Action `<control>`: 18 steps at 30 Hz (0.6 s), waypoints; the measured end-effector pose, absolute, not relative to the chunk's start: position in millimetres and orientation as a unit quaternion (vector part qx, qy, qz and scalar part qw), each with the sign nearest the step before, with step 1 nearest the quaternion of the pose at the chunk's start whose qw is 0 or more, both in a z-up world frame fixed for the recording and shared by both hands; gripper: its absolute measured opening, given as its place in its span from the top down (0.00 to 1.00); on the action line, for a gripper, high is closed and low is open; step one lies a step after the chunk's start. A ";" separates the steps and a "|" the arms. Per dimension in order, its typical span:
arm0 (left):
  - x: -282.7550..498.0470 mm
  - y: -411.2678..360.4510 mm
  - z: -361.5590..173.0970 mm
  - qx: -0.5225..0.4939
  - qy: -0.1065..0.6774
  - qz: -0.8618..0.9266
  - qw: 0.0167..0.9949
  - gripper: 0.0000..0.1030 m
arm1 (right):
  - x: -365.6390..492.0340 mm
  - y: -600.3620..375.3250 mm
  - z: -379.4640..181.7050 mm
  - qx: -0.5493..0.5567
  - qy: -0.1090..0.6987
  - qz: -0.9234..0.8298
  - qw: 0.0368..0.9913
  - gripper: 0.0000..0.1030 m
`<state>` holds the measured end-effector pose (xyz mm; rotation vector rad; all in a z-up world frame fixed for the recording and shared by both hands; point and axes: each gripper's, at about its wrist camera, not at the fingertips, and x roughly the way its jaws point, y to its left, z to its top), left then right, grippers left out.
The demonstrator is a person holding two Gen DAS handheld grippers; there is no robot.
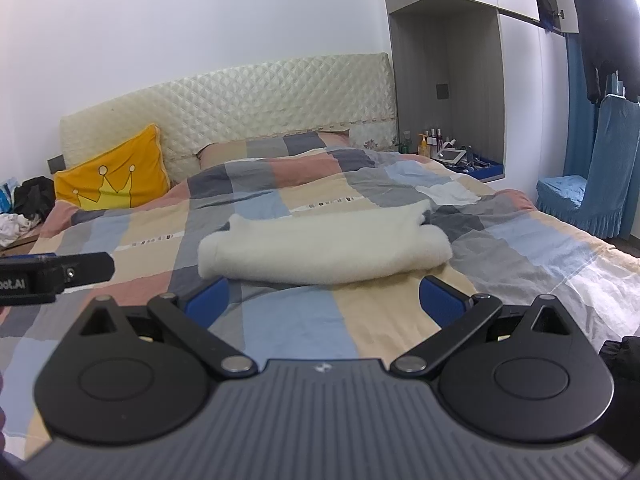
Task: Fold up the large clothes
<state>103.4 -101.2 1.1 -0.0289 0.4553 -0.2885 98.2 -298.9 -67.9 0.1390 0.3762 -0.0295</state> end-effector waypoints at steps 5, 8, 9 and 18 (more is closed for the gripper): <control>100.2 -99.7 3.9 -0.015 0.221 -0.142 0.965 0.03 | 96.9 -296.8 -66.3 0.066 0.185 -0.013 0.980 0.00; 99.3 -98.9 4.1 -0.016 0.221 -0.142 0.965 0.03 | 96.5 -296.7 -66.1 0.065 0.185 -0.012 0.981 0.00; 99.3 -98.8 4.0 -0.015 0.221 -0.143 0.965 0.03 | 96.3 -296.6 -66.1 0.065 0.185 -0.012 0.981 0.00; 97.3 -97.4 3.3 -0.019 0.218 -0.144 0.965 0.03 | 96.2 -295.3 -62.3 0.063 0.180 -0.016 0.982 0.00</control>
